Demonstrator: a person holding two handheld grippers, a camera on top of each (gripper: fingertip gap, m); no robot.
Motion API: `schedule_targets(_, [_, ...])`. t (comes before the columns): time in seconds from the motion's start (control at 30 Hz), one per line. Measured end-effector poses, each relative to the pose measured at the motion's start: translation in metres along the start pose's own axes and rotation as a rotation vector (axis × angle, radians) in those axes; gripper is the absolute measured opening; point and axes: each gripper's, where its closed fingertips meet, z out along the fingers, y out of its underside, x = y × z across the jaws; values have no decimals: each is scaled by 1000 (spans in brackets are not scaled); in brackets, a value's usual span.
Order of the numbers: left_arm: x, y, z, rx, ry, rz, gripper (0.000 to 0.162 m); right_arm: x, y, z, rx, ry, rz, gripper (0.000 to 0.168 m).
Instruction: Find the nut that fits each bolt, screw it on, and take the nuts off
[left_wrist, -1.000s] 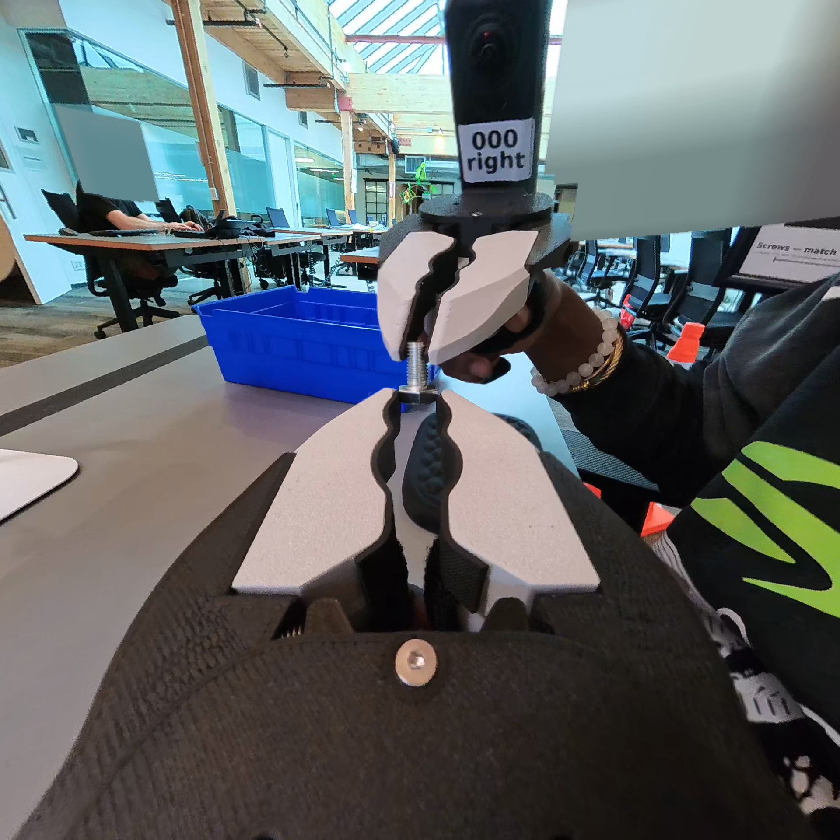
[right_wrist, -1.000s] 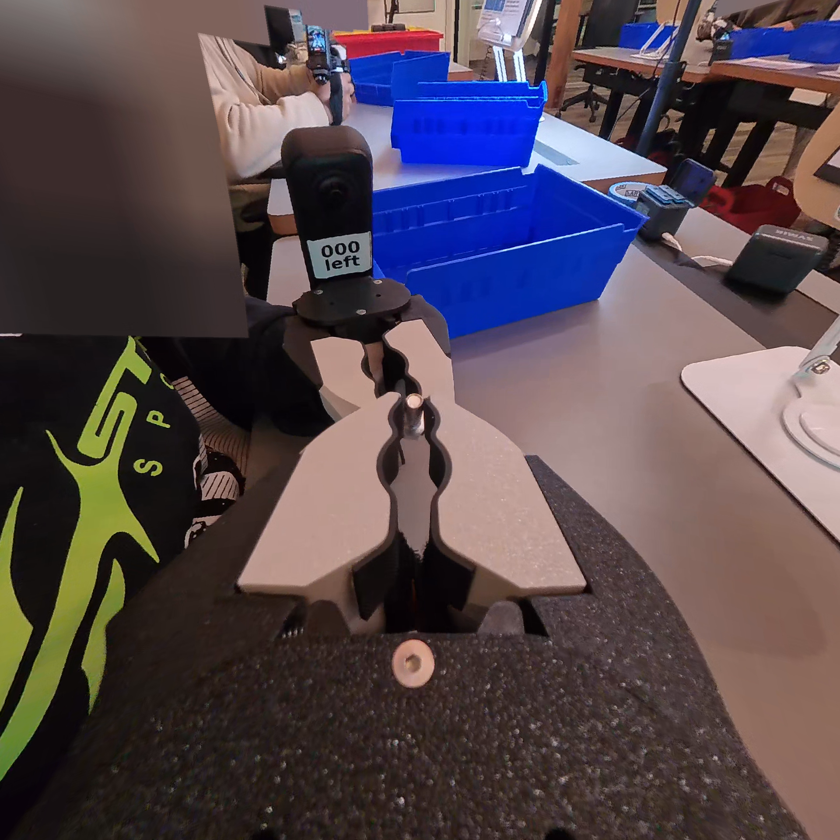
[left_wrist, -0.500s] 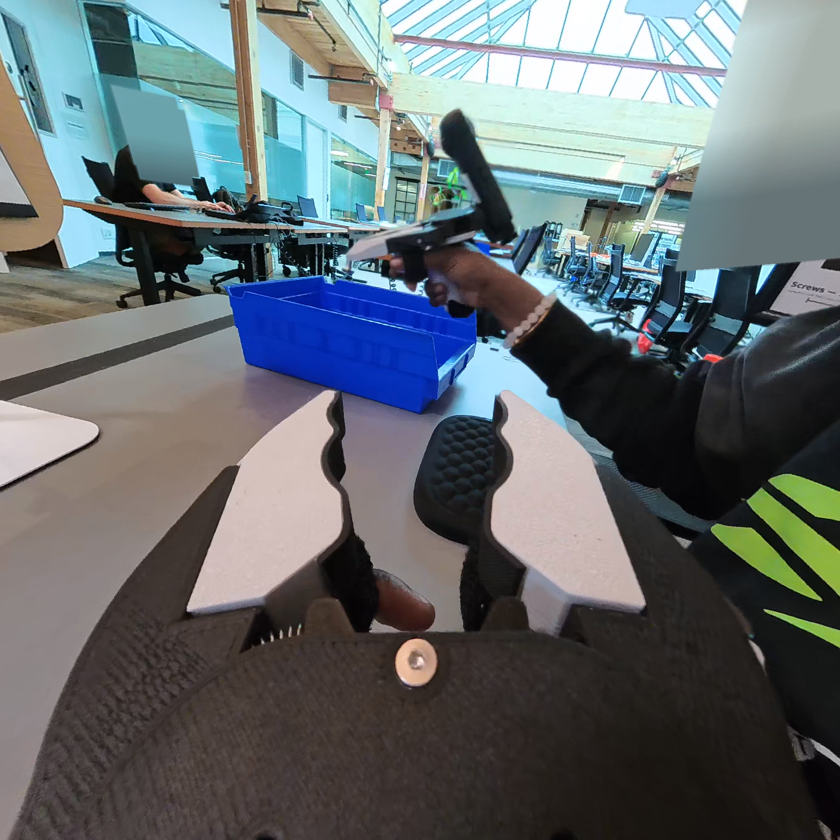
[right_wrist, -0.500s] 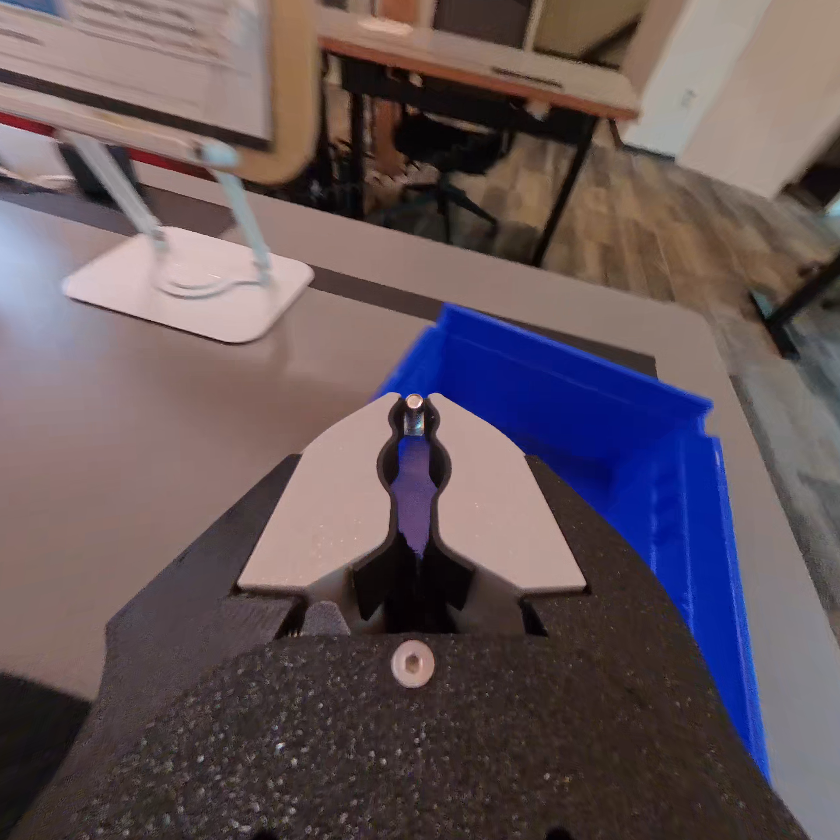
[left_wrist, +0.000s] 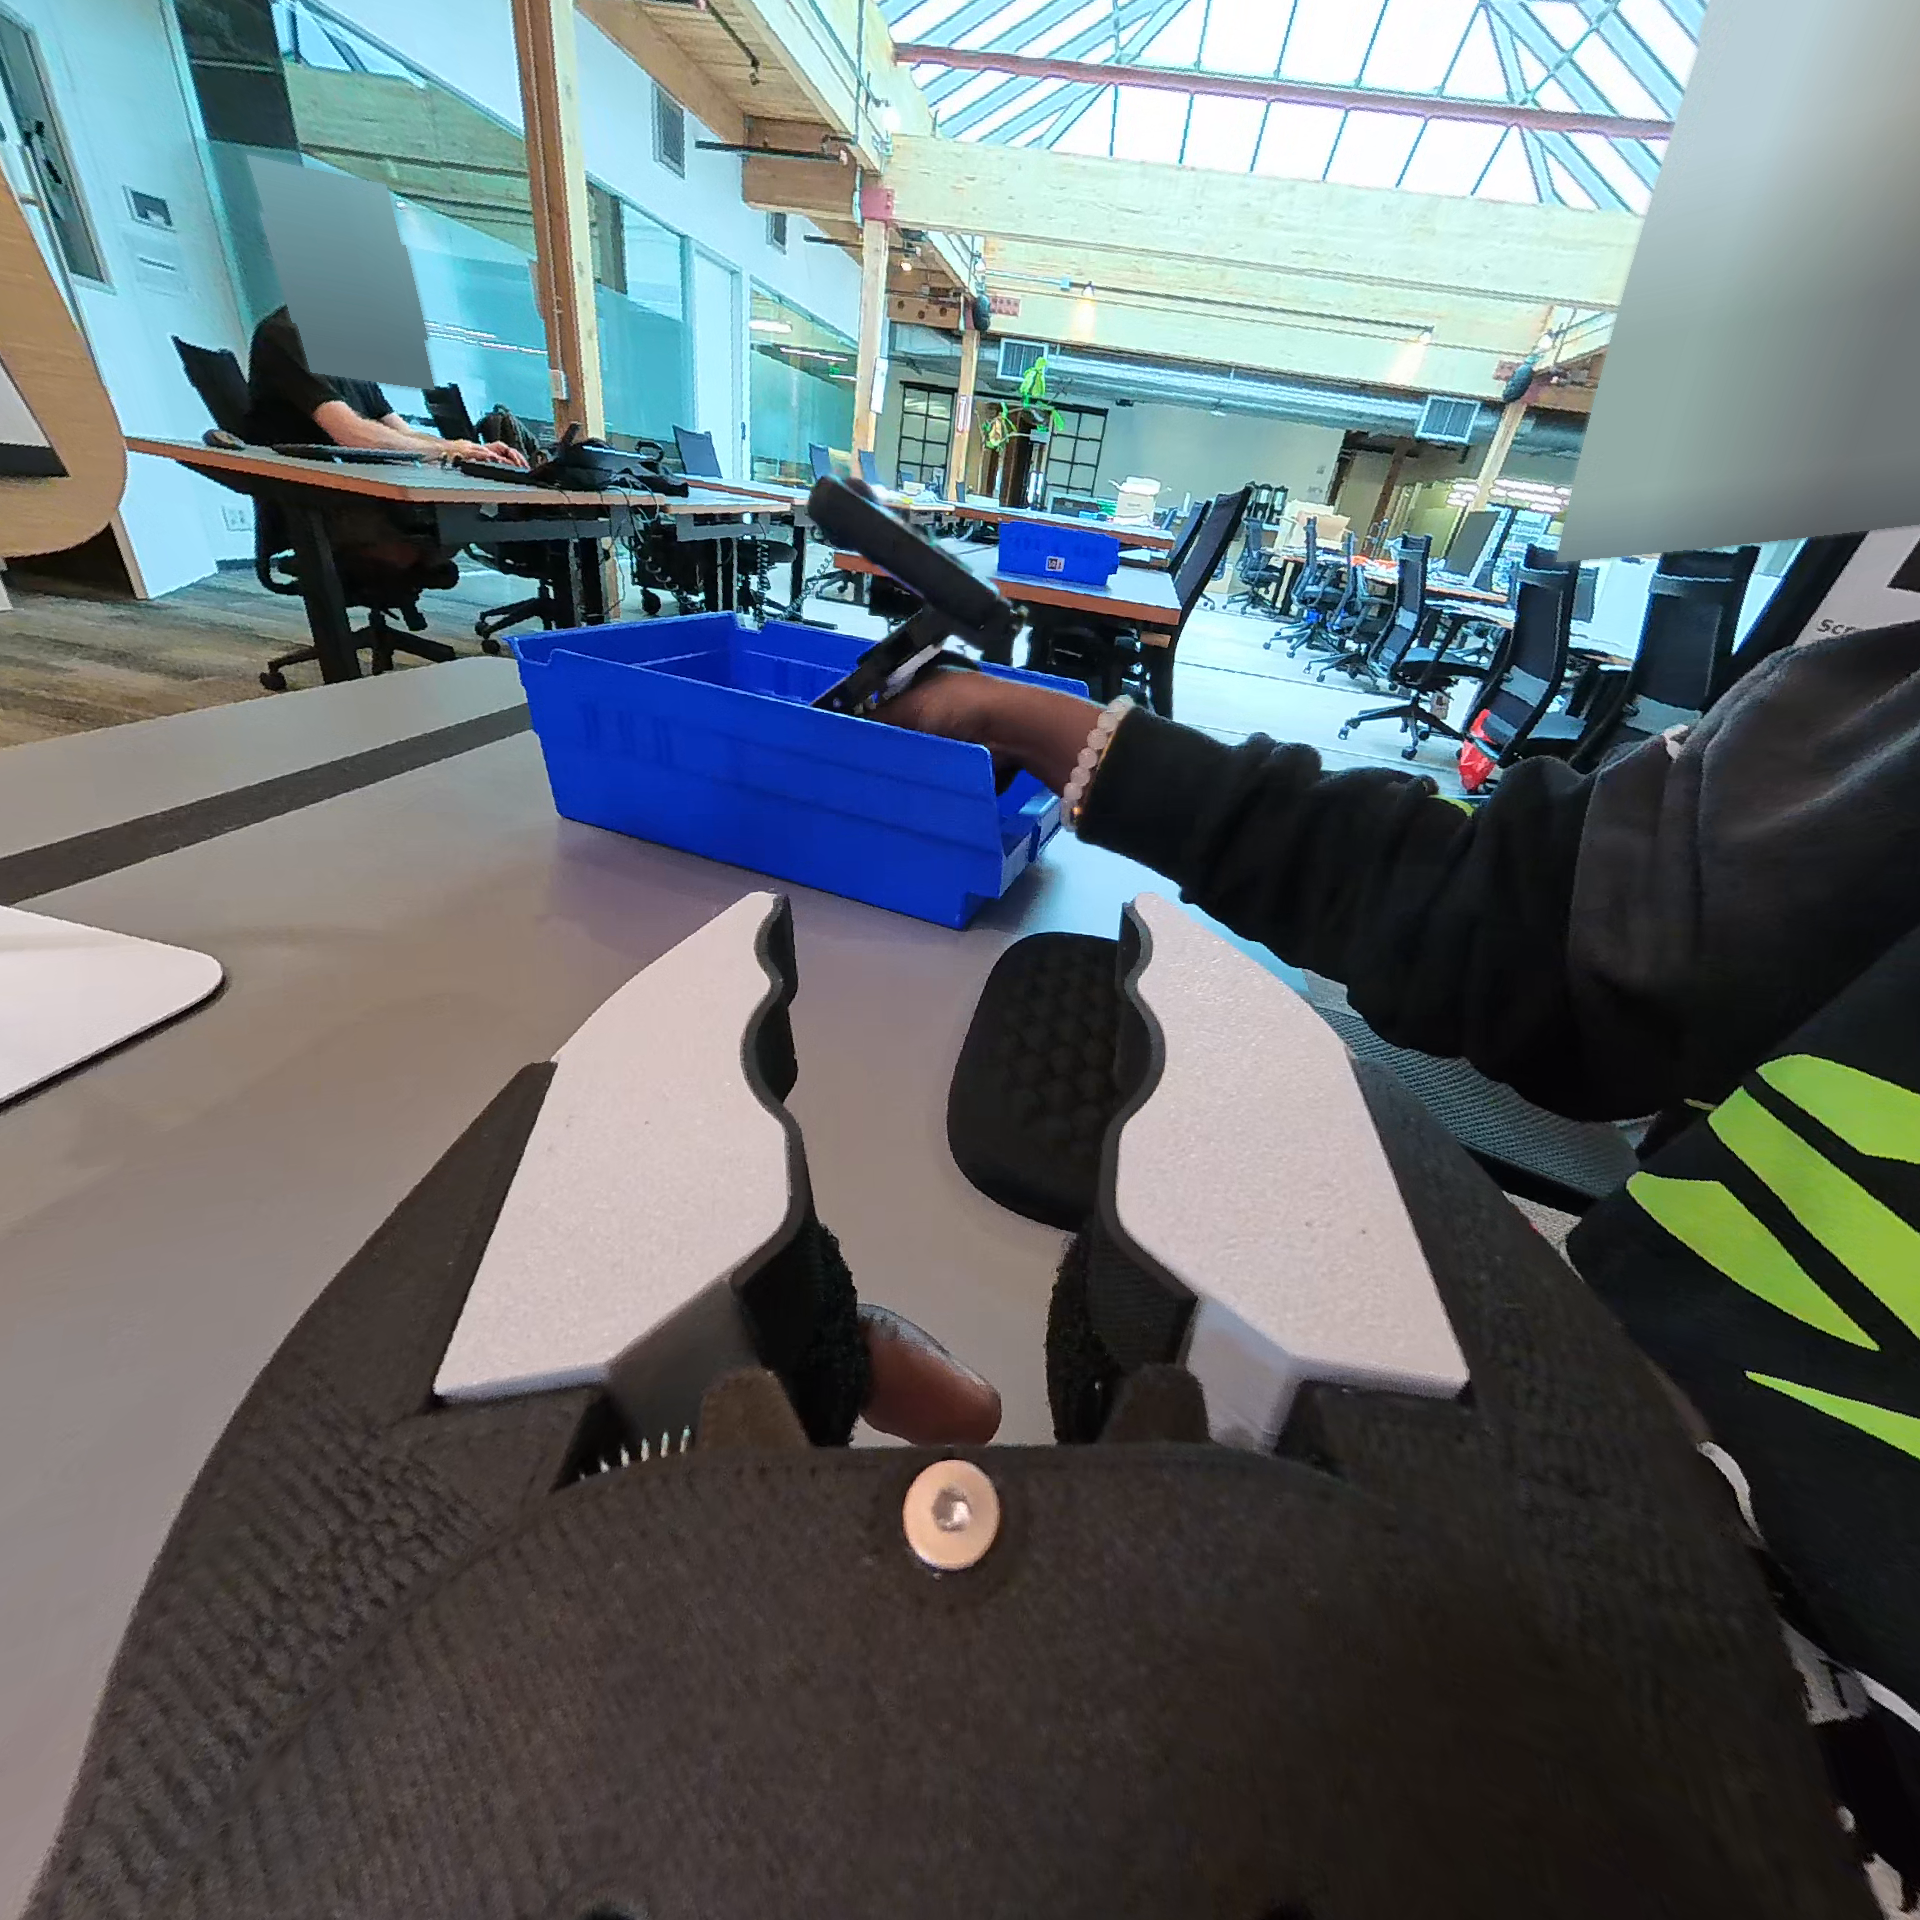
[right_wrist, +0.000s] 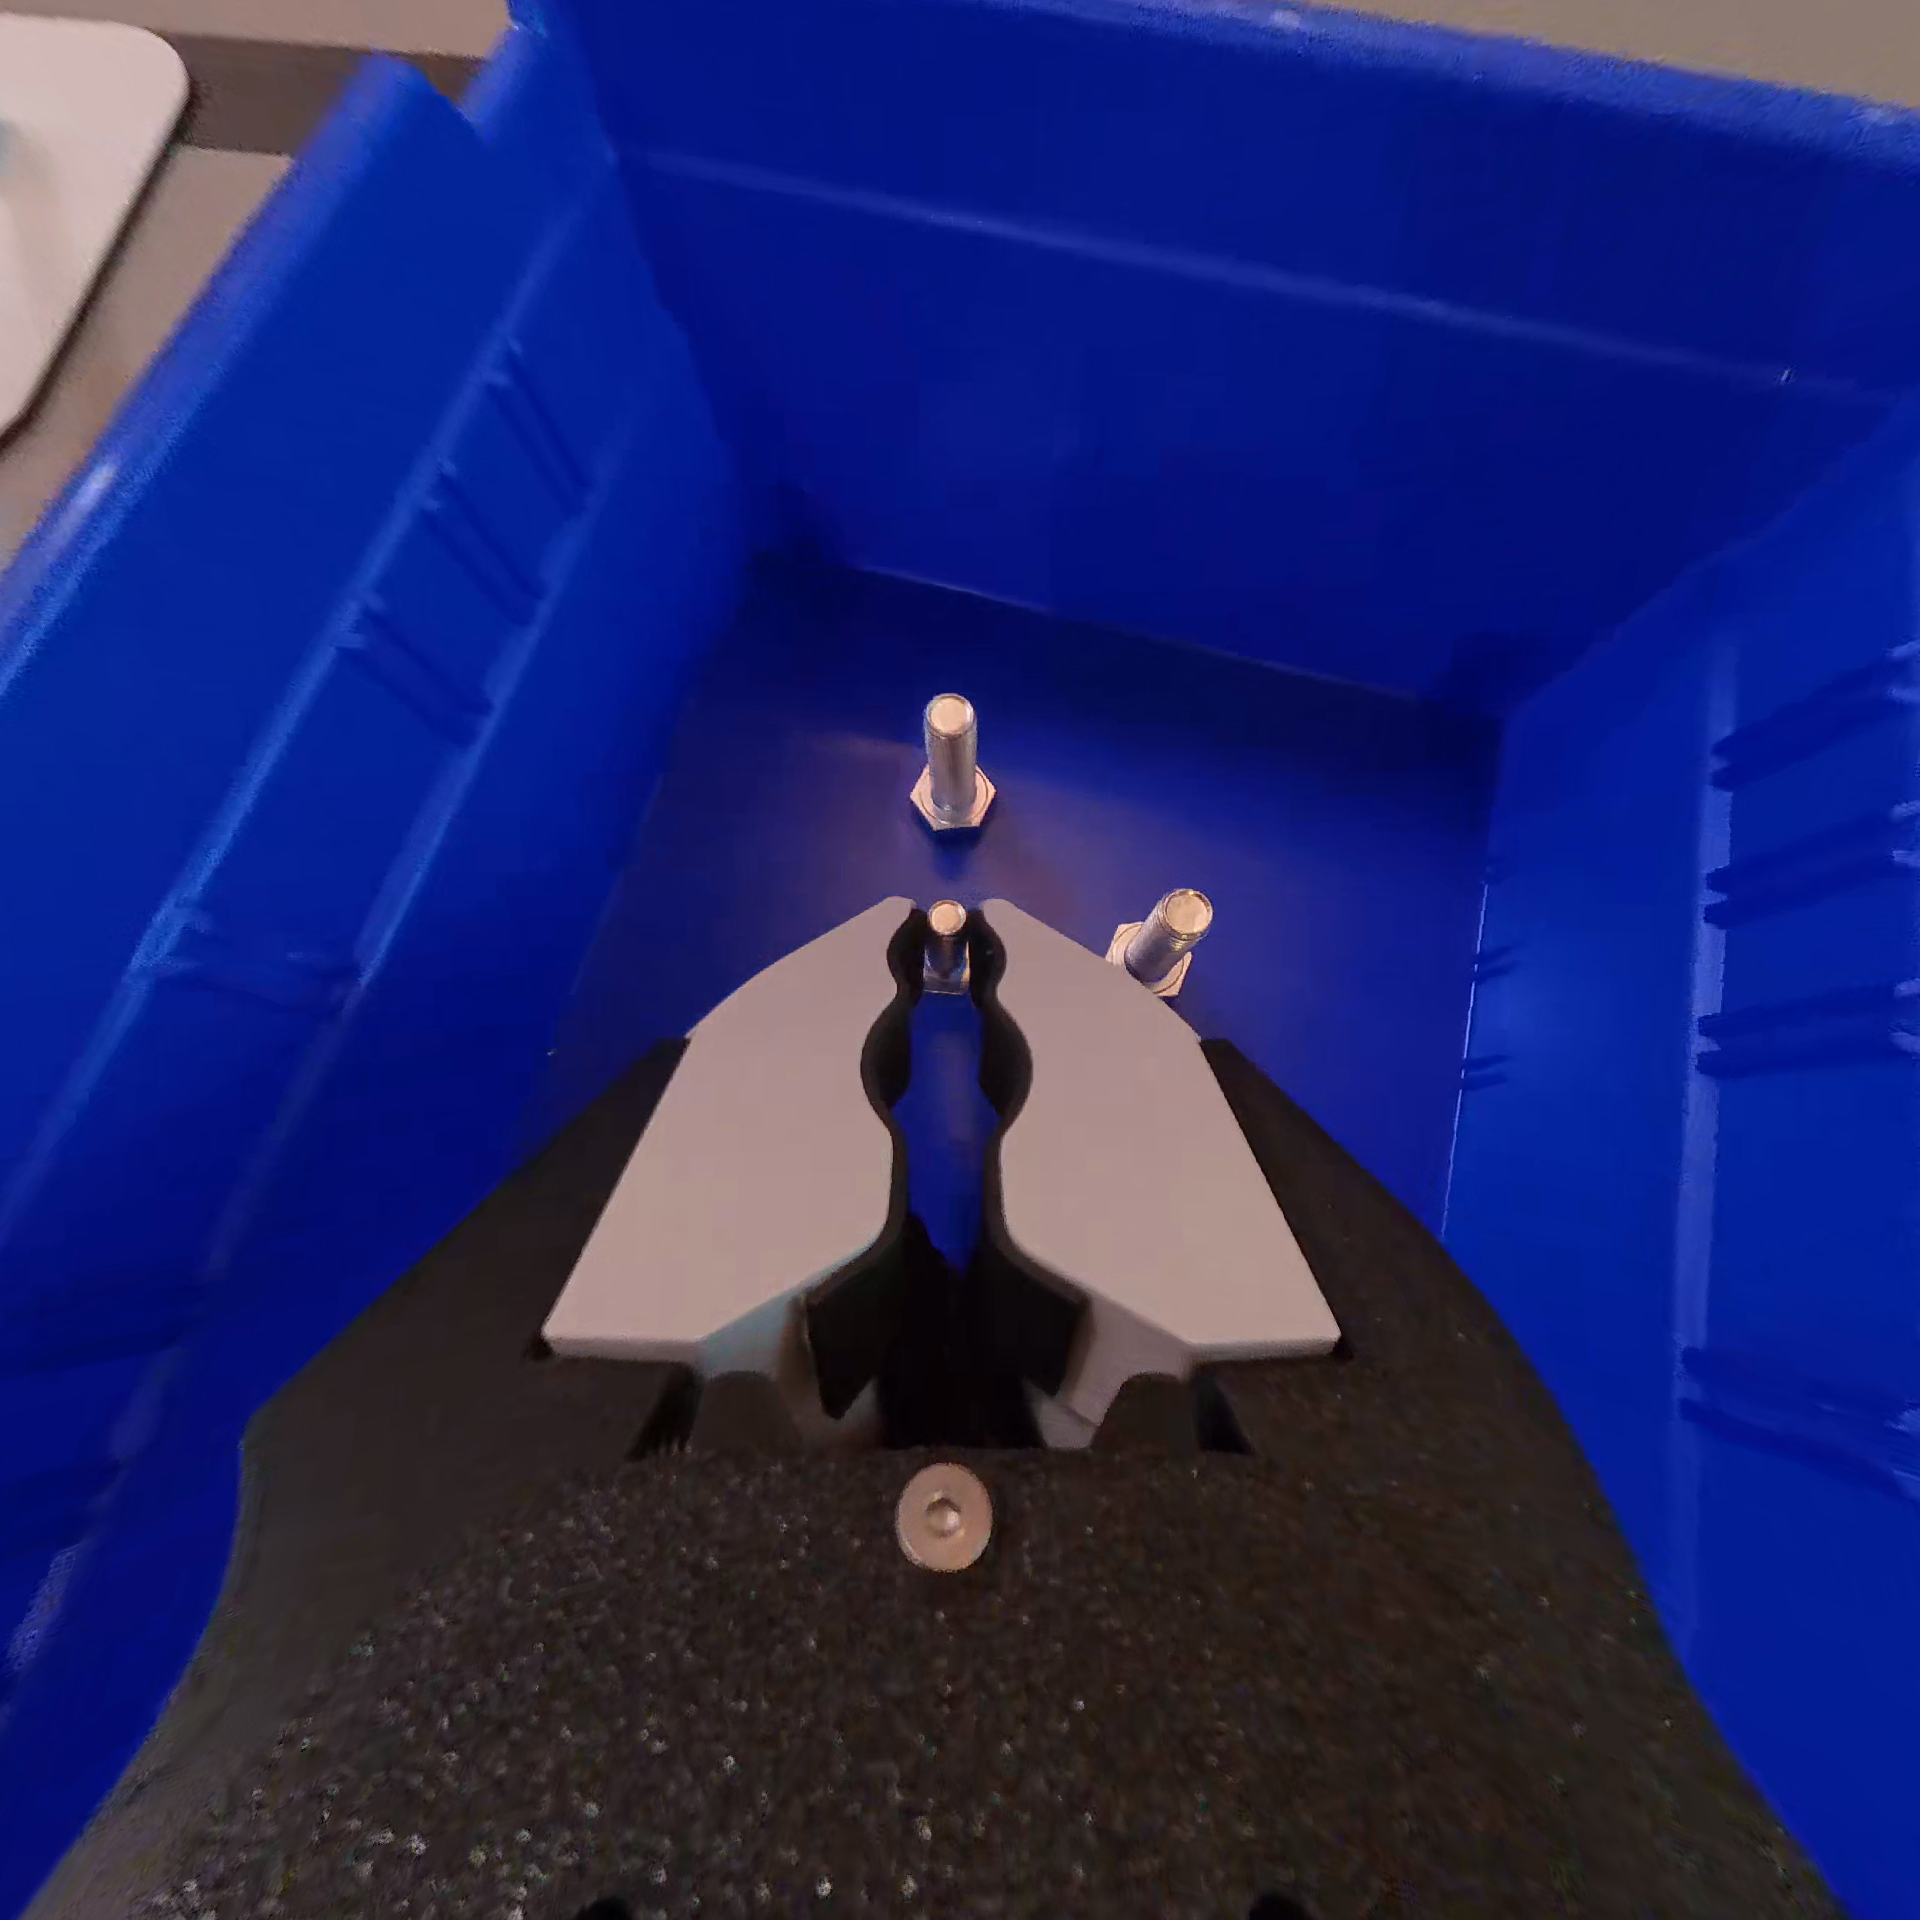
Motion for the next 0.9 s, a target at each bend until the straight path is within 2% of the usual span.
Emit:
schedule_targets(0.33, [1, 0, 0, -3, -3, 16, 59, 4, 6, 3, -29, 29, -8, 9])
schedule_targets(0.43, [1, 0, 0, -3, -4, 17, 59, 3, -3, -7, 16, 35, -5, 11])
schedule_targets(0.53, [0, 0, -1, -3, -8, 20, 58, -8, -25, -32, 125, 36, -11, 17])
schedule_targets(0.63, [-1, -1, -1, -5, -16, 29, 58, -42, -56, -75, 322, -31, -16, 31])
schedule_targets(0.73, [-1, -1, -1, -9, -20, 39, 57, -94, -78, -124, 523, -130, -47, 60])
schedule_targets(0.9, [1, -8, -4, 2, -36, 66, 57, -190, -67, -181, 703, -329, -179, 76])
